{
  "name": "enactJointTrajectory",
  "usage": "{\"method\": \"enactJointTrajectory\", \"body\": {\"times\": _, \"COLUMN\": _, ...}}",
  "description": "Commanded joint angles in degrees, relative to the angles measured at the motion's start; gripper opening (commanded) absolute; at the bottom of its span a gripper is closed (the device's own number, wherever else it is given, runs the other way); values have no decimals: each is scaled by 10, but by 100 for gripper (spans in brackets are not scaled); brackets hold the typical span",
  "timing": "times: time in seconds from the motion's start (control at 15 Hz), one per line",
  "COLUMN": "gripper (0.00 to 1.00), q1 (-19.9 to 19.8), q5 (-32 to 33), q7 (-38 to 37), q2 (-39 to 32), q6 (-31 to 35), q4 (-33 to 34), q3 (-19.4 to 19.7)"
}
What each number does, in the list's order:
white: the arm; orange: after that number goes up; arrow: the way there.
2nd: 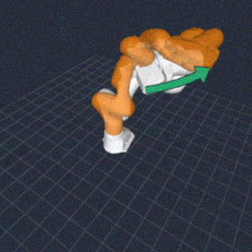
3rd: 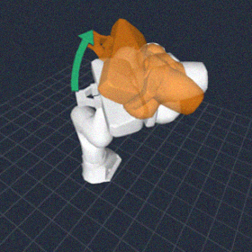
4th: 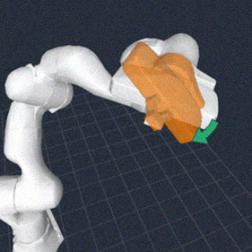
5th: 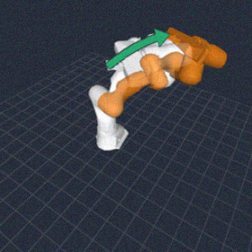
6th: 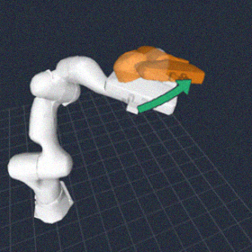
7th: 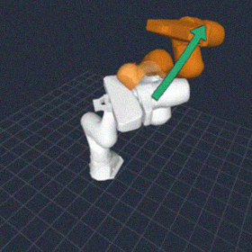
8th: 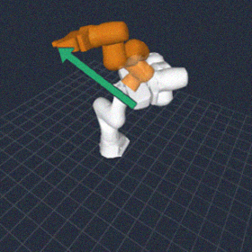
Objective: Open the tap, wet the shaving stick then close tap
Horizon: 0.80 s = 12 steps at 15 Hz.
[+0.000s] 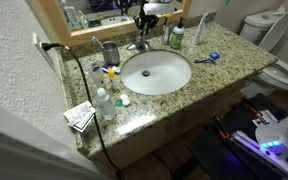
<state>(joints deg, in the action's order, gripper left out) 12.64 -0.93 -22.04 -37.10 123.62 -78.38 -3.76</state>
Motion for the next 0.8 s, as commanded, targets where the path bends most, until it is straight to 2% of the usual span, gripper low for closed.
{"method": "enactJointTrajectory", "body": {"times": 0.0, "gripper": 7, "q1": 6, "q5": -5, "q7": -26, "q2": 14, "q6": -58, "q4": -13, "q3": 12}}
{"method": "enactJointTrajectory", "body": {"times": 0.2, "gripper": 7, "q1": 3, "q5": -8, "q7": -52, "q2": 1, "q6": -92, "q4": -1, "q3": 18}}
{"method": "enactJointTrajectory", "body": {"times": 0.53, "gripper": 7, "q1": -9, "q5": -40, "q7": -42, "q2": -28, "q6": -141, "q4": 35, "q3": 8}}
{"method": "enactJointTrajectory", "body": {"times": 0.73, "gripper": 7, "q1": -5, "q5": -36, "q7": -67, "q2": -44, "q6": -224, "q4": 50, "q3": 22}}
